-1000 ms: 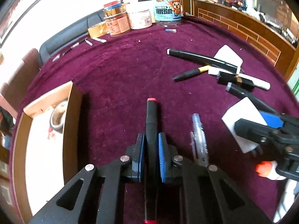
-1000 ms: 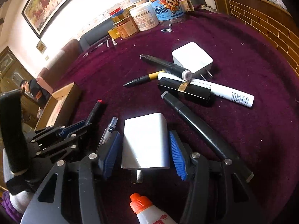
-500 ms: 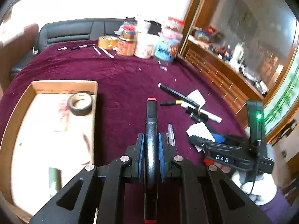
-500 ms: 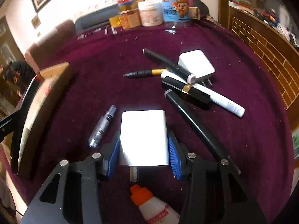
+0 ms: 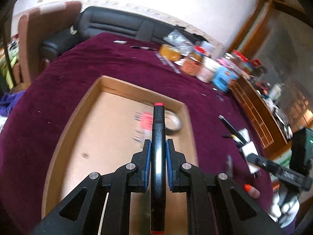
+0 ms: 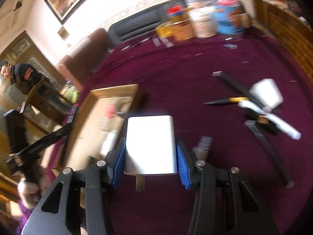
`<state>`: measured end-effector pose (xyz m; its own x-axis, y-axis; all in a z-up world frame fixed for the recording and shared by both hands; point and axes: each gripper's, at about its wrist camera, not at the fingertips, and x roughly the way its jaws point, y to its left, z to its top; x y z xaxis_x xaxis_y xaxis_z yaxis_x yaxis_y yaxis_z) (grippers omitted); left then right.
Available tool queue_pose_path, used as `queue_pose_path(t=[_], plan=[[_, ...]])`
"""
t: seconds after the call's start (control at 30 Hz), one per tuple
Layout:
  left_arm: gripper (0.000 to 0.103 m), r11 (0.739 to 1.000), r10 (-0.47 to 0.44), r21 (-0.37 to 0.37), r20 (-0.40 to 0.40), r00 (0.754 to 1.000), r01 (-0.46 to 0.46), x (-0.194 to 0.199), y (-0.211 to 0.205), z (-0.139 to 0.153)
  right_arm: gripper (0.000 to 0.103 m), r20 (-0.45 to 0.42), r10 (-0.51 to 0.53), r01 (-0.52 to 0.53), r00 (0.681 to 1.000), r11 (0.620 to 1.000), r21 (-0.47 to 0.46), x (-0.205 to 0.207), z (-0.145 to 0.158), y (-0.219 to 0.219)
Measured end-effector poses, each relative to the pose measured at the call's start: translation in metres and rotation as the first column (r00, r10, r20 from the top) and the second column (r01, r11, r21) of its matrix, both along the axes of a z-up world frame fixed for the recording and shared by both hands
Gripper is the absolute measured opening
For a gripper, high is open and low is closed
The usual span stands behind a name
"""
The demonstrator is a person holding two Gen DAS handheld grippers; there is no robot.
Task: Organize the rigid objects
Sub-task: 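Carry the marker into the tray while the right tool carries the charger there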
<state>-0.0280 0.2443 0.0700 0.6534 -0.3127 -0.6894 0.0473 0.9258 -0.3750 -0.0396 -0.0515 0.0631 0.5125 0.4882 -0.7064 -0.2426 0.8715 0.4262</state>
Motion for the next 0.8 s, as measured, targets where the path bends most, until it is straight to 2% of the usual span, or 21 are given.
queue_pose_path(t=[0.23,0.37,0.5,0.63,0.8], plan=[[0.011,0.998,0.070,0.008,-0.115,0.991,-0.069,0.052,0.035,-0.036,0.046,-0.078,0.125,-0.120,0.989,0.990,0.073,0.048,-0.013,0.092],[0.011,0.995,0.097,-0.011,-0.159,0.982,-0.100,0.075,0.048,-0.051,0.046,-0.133,0.151,-0.138,0.980,0.985,0.103,0.075,-0.026,0.133],[0.011,0.994,0.098,-0.033,-0.174,0.980,-0.105,0.085,0.057,-0.058,0.046,-0.188,0.145,-0.121,0.971,0.983,0.135,0.096,-0.041,0.158],[0.011,0.995,0.091,-0.022,-0.164,0.982,-0.096,0.090,0.055,-0.057,0.046,-0.223,0.124,-0.093,0.967,0.985,0.145,0.112,-0.052,0.172],[0.012,0.991,0.085,-0.086,-0.156,0.984,-0.099,0.089,0.065,-0.054,0.047,-0.226,0.085,-0.055,0.970,0.989,0.134,0.124,-0.056,0.176]])
